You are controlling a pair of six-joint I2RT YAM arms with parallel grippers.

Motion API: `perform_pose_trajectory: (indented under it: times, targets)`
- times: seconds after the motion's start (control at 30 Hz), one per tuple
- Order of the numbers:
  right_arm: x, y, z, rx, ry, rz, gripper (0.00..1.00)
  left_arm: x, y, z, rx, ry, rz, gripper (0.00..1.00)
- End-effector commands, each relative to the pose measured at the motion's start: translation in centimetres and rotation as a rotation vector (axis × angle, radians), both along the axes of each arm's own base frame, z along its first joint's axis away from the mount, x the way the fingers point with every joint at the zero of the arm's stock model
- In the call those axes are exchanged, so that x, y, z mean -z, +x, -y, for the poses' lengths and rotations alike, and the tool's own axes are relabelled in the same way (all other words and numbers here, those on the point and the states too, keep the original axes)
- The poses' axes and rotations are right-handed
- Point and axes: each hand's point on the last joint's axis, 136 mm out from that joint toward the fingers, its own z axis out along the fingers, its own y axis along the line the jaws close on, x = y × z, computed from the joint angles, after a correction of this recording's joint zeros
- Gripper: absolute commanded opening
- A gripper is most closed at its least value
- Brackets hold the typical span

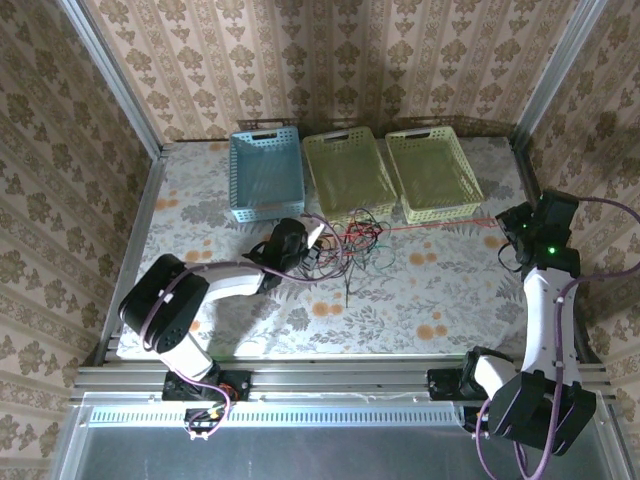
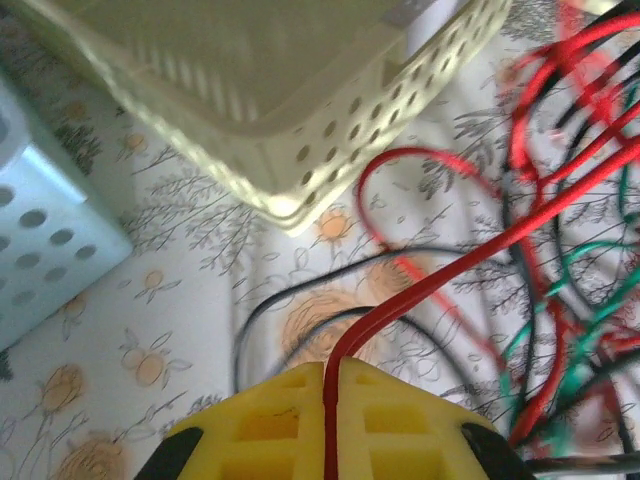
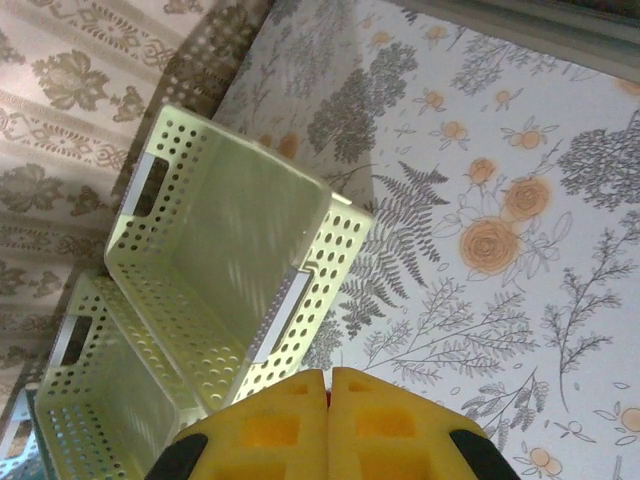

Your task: Untangle the cables

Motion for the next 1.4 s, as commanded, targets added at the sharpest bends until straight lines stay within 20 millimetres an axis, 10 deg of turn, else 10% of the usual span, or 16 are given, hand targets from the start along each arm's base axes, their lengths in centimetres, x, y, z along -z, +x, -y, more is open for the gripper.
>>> perform_pose_trajectory:
  times: [0.0,0.43,0.9,1.23,1.37]
  targets:
    - [-3.7,-0.7,4.4,0.182,-0.096,0.065,0.00,2.6,0.6,-6.6,-0.221,0.107,-0.062,0.00]
    - [-4.2,0.5,5.5,0.160,-0.059,0.035,0.00,2.9,-0.8,-13.7,-0.489,0.023,-0.096,0.00]
    - [0.9,-1.1,5.9,0.225,-0.011,-0.117,0.00,-4.4,0.0,-23.0,-0.917,-0.332,0.042,0.00]
    - [5.7,3.2,-5.4,-0.122,-0.079,-0.202,0.00,-7.2,-0.3,-5.5,-0.121,-0.336,-0.043,0.00]
    - [6.6,6.4,-15.2,-0.503,-0.051,-0.109,0.02,-6.9,-1.7,-0.9,0.071,-0.368,-0.136,0.00]
